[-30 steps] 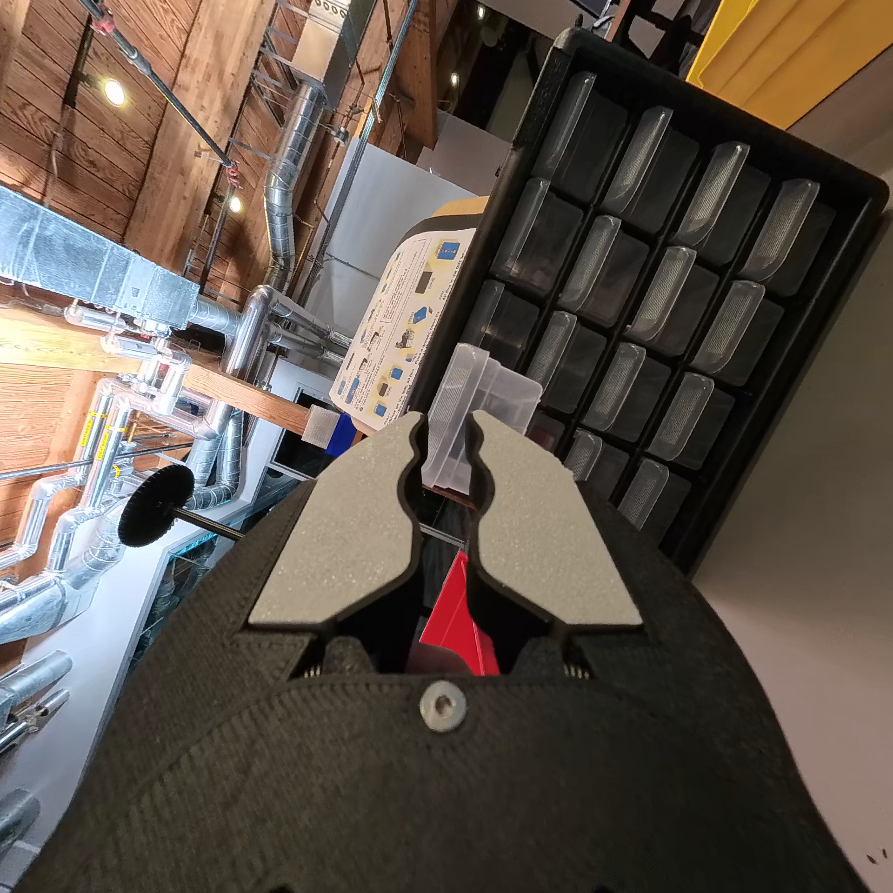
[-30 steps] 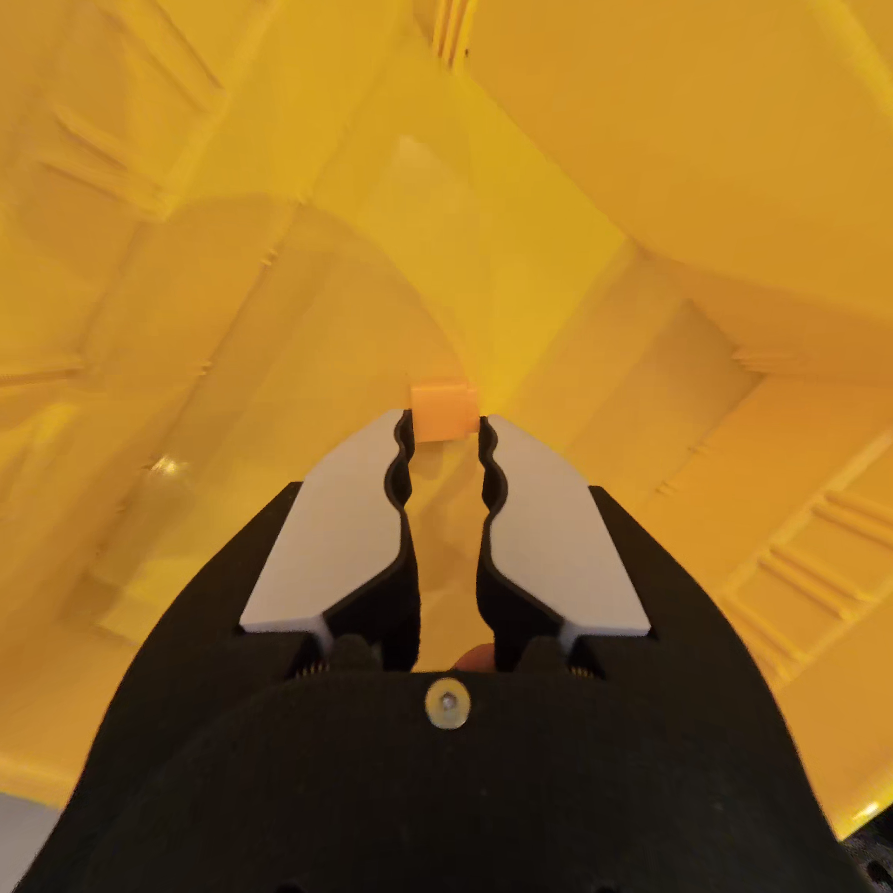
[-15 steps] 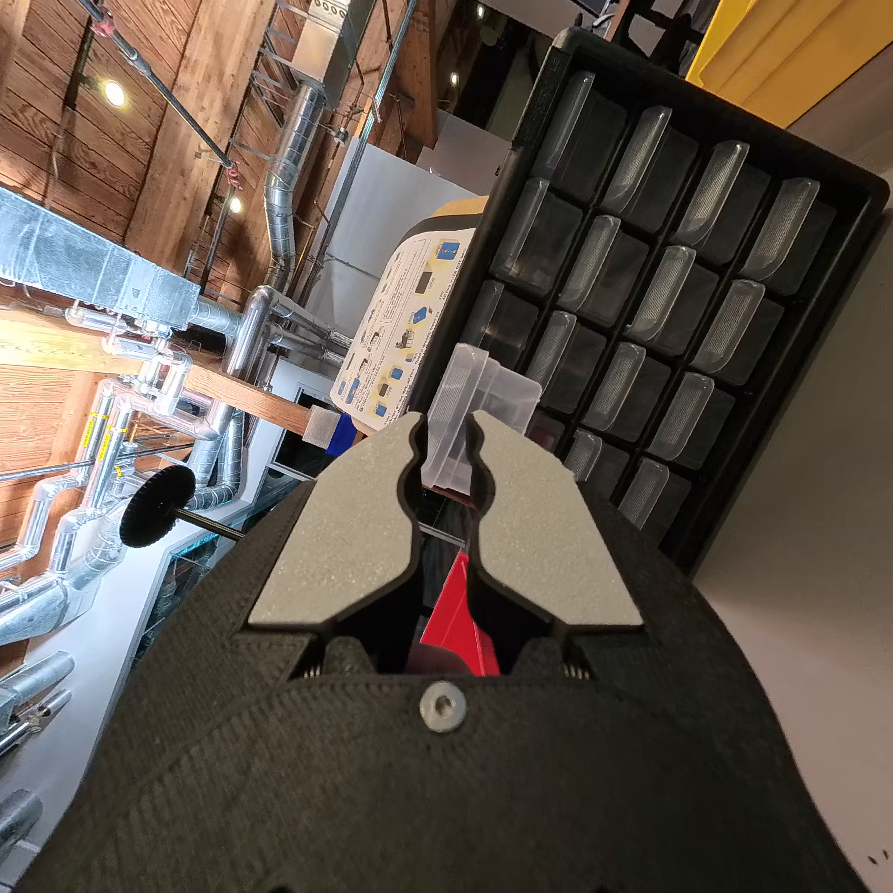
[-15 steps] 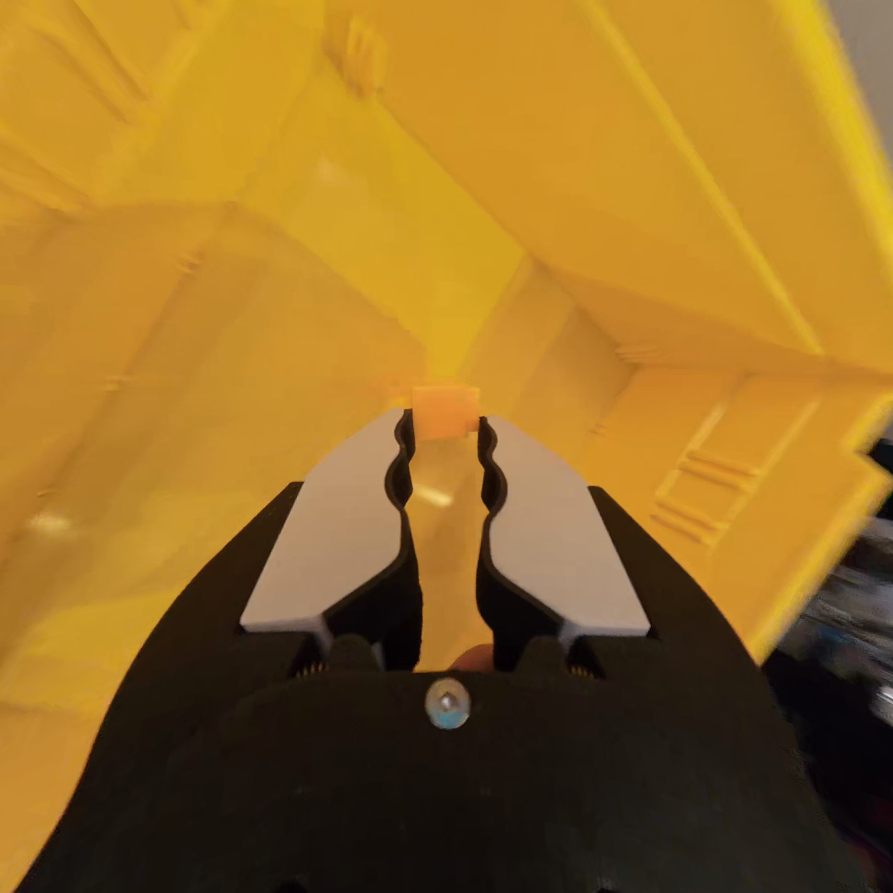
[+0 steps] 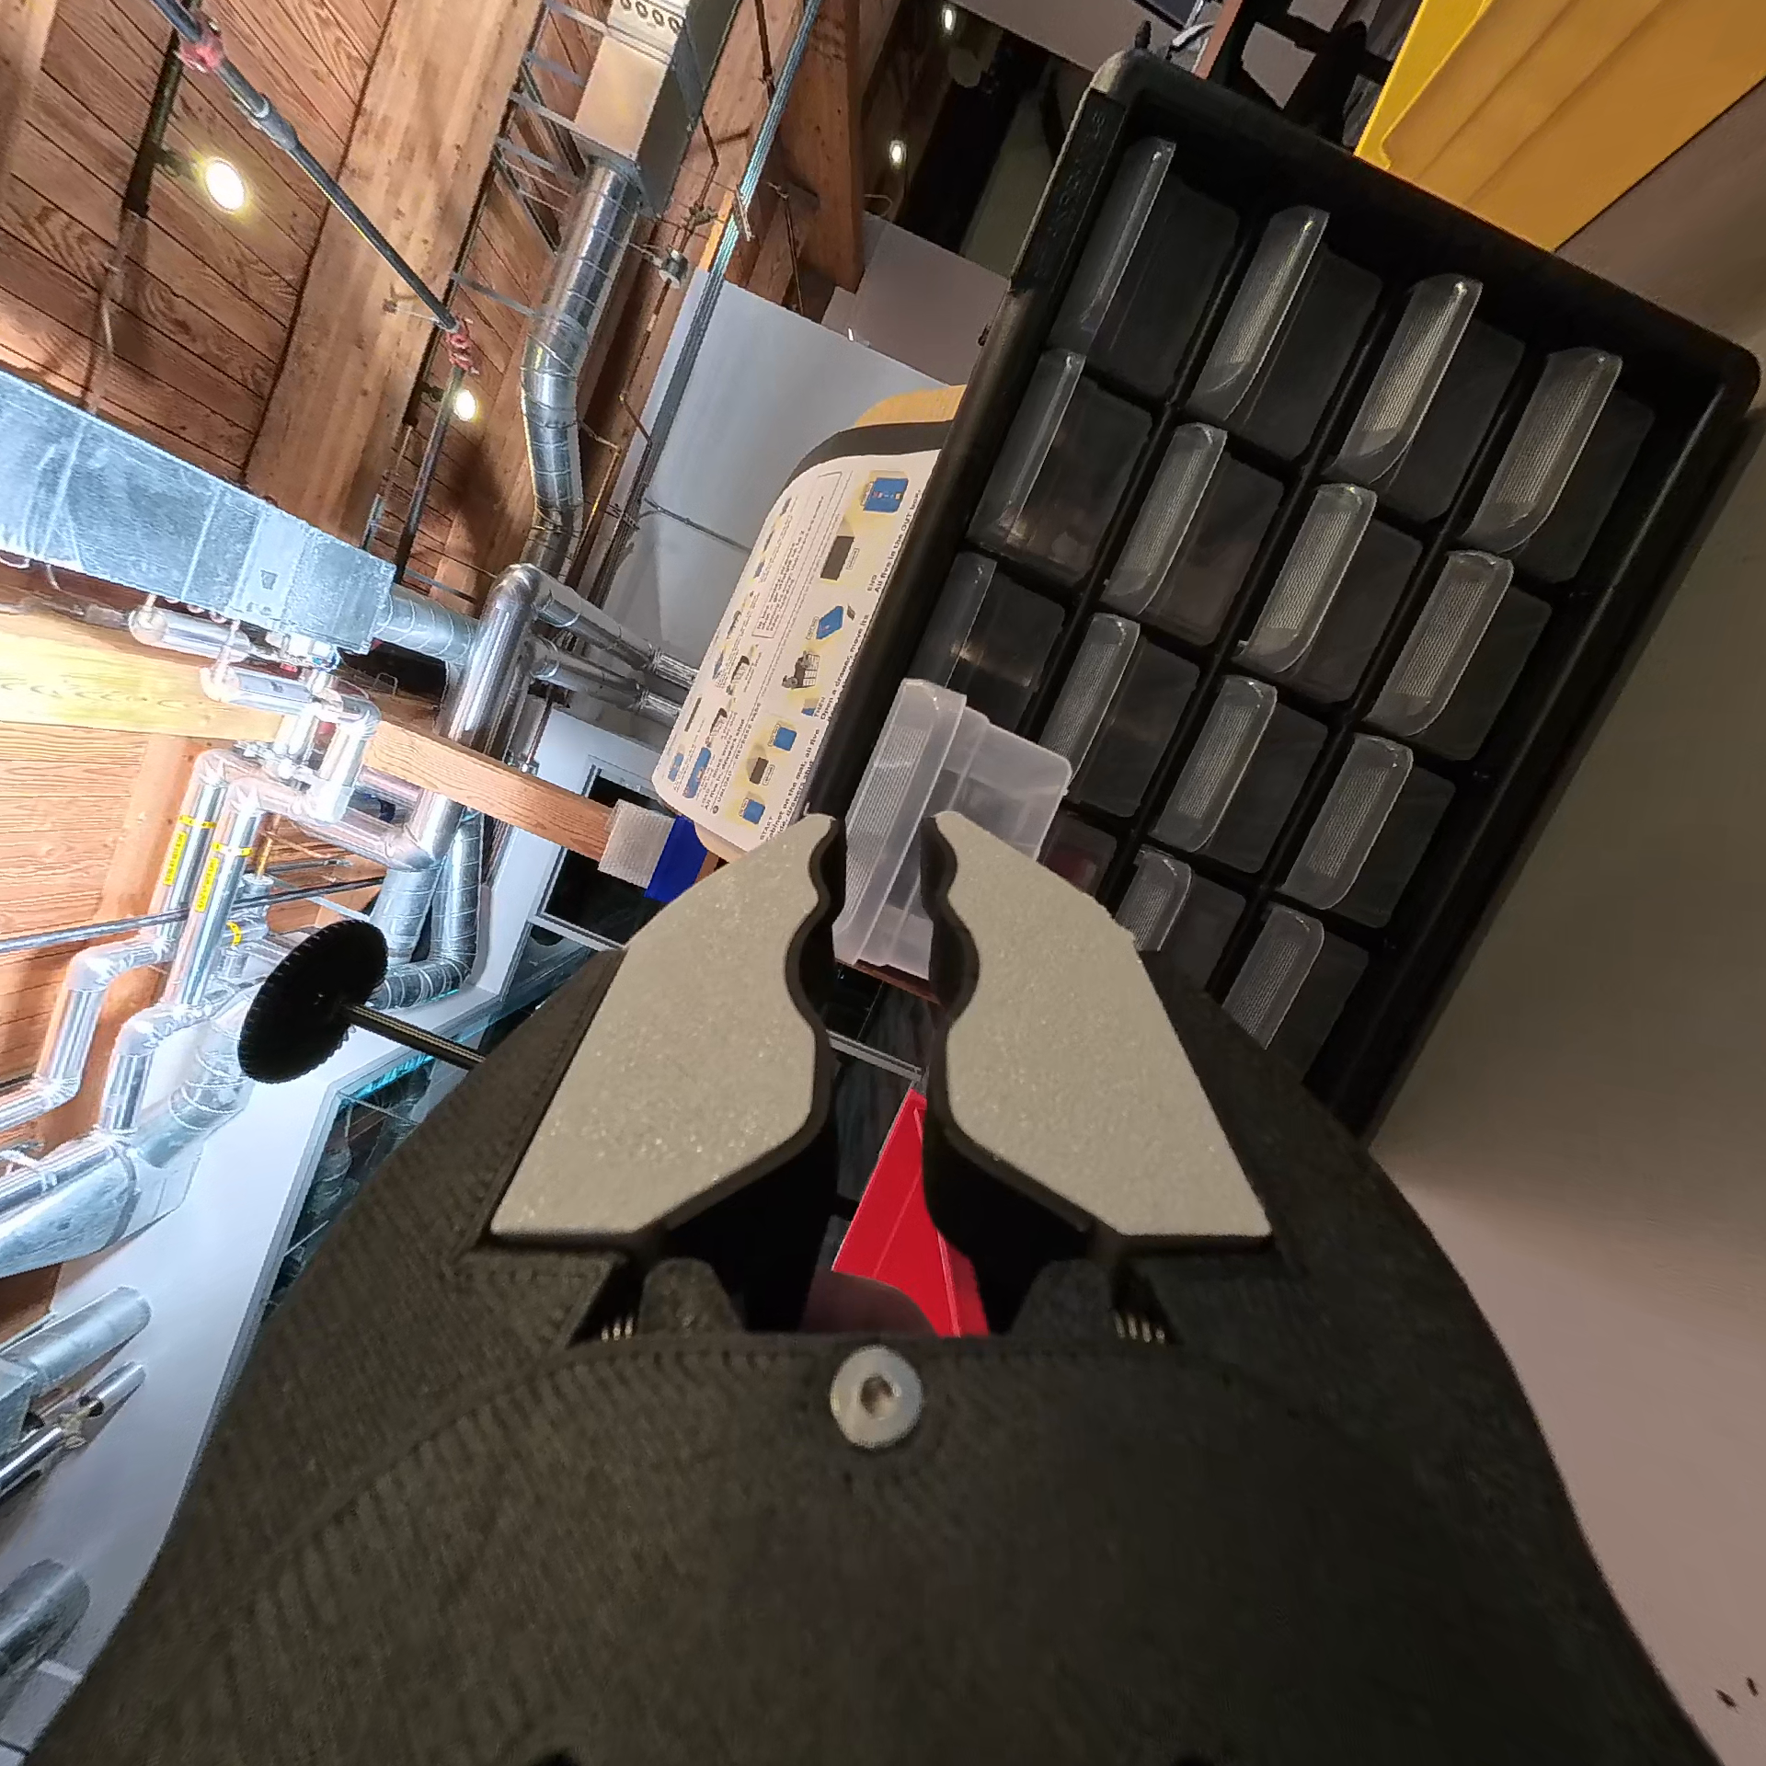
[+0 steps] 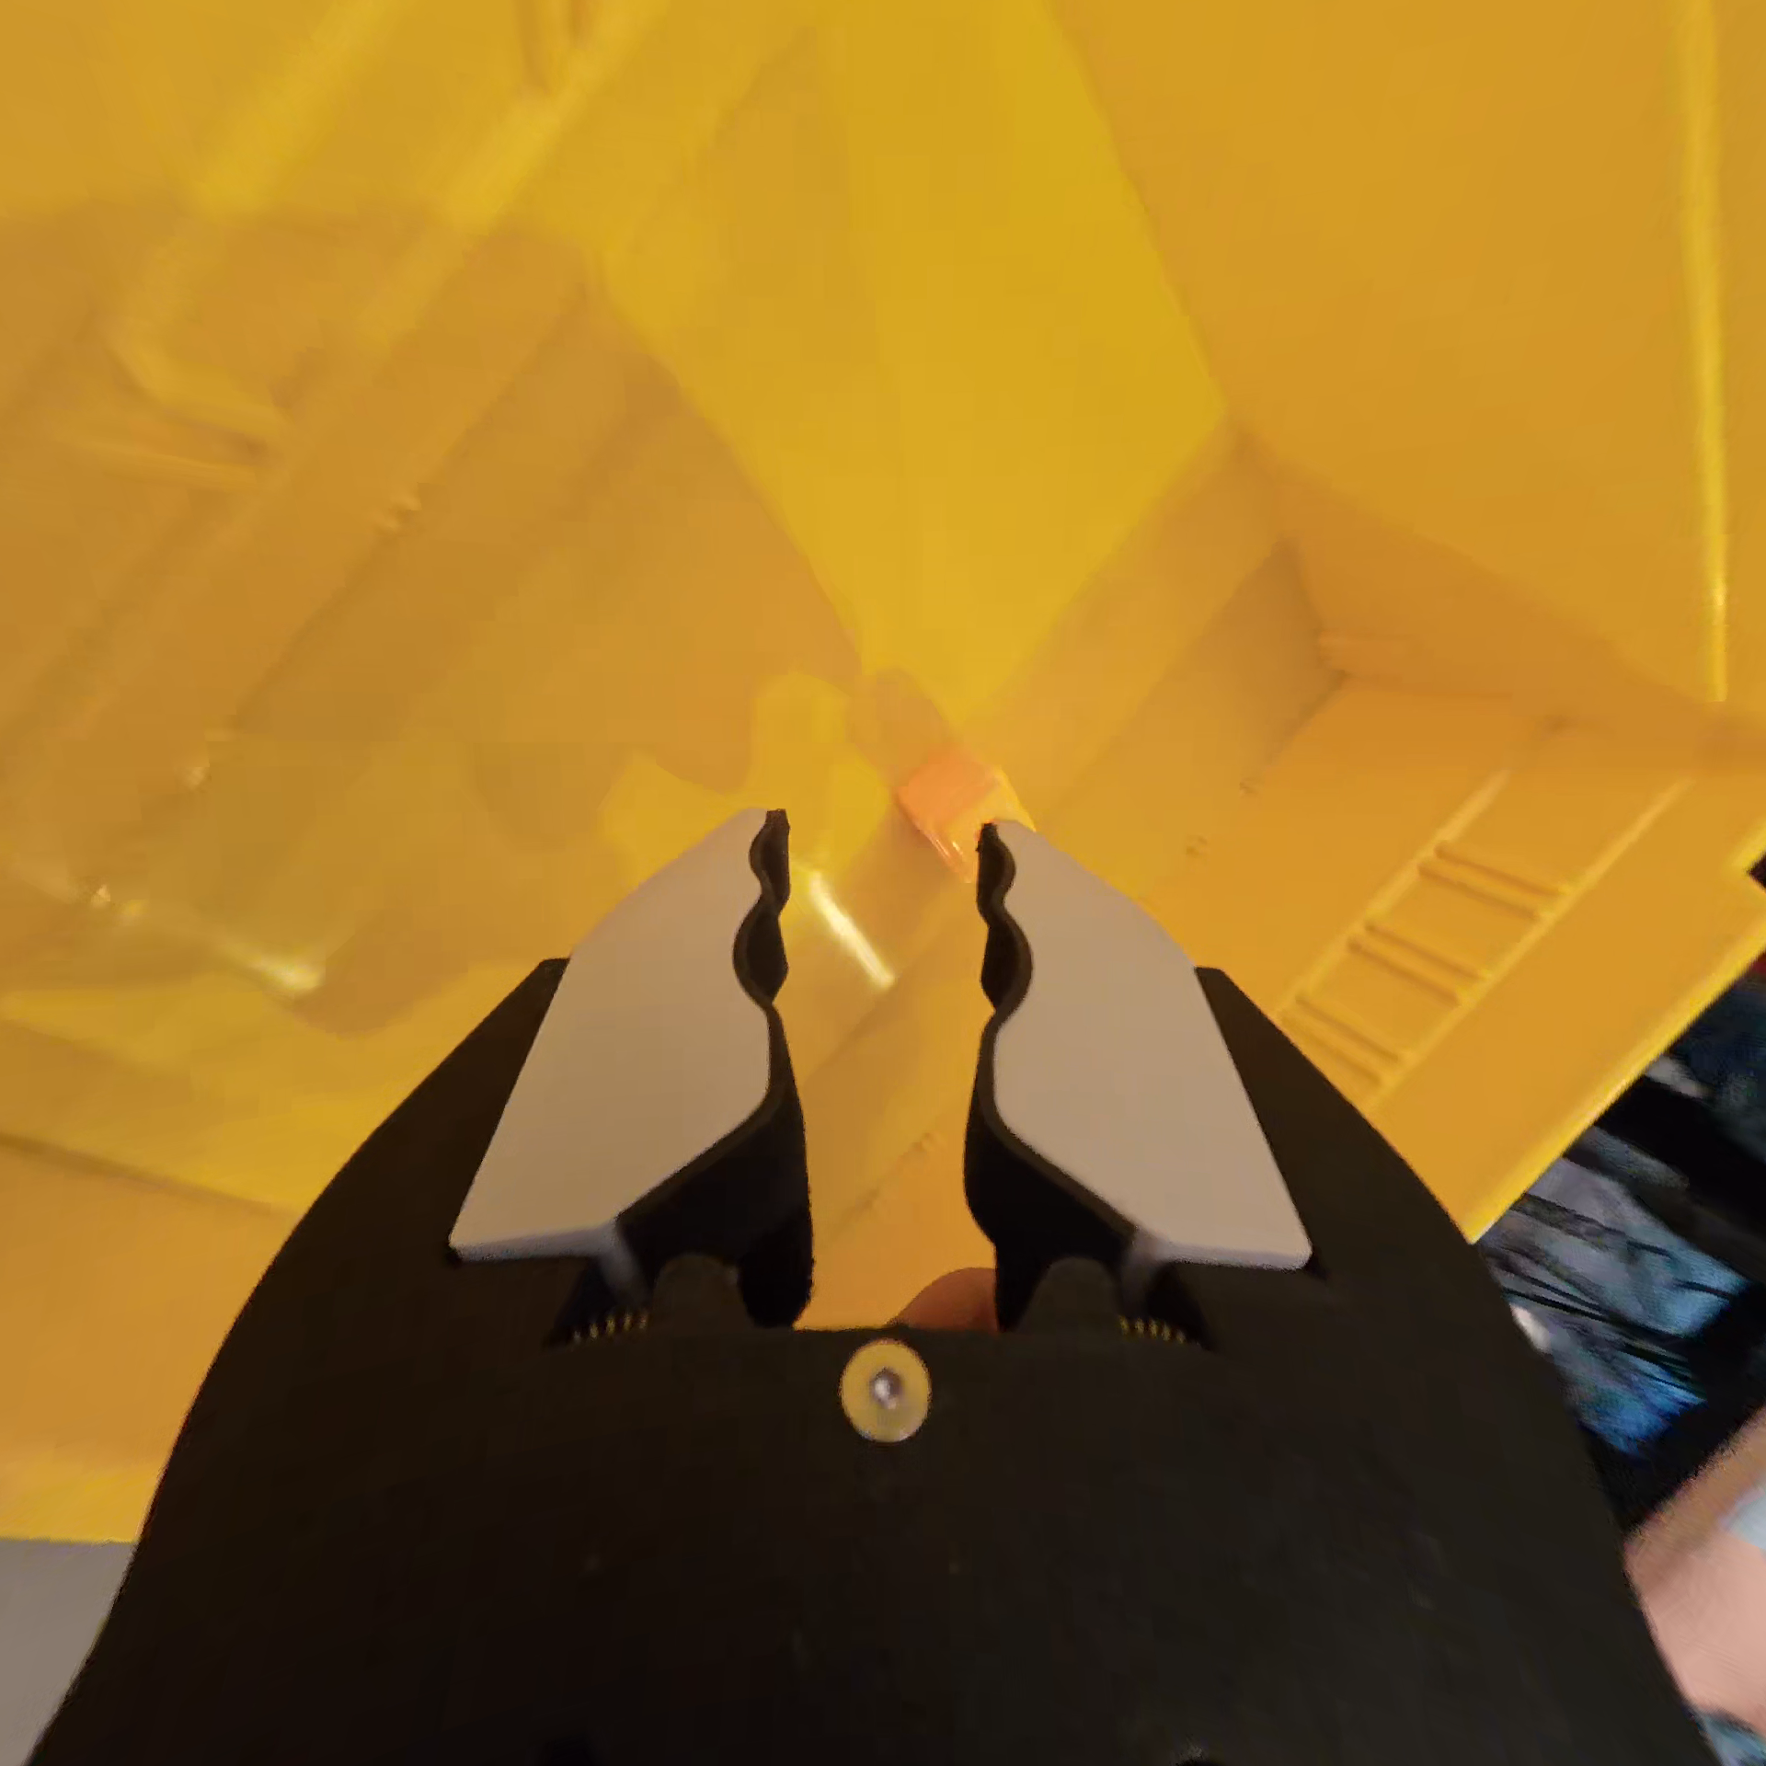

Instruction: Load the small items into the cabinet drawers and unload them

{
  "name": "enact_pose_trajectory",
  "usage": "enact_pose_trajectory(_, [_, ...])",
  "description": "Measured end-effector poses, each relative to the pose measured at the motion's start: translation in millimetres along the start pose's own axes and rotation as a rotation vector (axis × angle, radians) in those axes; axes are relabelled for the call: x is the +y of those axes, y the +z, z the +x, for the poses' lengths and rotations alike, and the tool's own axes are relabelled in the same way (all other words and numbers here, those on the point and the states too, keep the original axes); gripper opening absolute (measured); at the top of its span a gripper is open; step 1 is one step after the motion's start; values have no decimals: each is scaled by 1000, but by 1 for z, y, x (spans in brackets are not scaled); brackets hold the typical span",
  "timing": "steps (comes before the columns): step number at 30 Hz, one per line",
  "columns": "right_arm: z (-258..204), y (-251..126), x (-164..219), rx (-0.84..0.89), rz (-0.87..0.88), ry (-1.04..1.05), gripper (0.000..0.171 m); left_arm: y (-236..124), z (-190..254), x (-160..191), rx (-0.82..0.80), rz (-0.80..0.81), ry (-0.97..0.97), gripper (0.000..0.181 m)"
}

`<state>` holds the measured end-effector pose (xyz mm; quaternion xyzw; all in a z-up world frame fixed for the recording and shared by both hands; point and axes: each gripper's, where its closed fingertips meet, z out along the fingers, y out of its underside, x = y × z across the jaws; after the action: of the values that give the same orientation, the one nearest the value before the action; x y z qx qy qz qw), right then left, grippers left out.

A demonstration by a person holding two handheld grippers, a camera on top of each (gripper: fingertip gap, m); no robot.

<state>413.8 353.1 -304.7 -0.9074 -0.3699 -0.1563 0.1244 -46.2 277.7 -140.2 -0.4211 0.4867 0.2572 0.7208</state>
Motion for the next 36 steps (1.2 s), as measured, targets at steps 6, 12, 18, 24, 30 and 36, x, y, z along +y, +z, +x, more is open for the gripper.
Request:
enact_pose_trajectory(6, [18, -15, 0, -63, 85, 223, 39, 0, 0, 0, 0, 0, -1, 15])
enact_pose_trajectory(12, [19, 7, 9, -123, -12, 302, 33, 0, 0, 0, 1, -1, 3, 14])
enact_pose_trajectory(18, [20, 19, -2, -165, -11, 334, 23, 0, 0, 0, 0, 1, 4, 14])
enact_pose_trajectory(24, [29, 27, -21, -124, -15, 235, 22, 0, 0, 0, -2, 0, 6, 14])
enact_pose_trajectory(30, [33, 15, -27, -138, 36, 256, 45, 1, -3, 5, -8, -18, 4, 14])
enact_pose_trajectory(36, [38, -21, -25, -122, 132, 315, 35, 3, -4, 8, -8, -23, 4, 14])
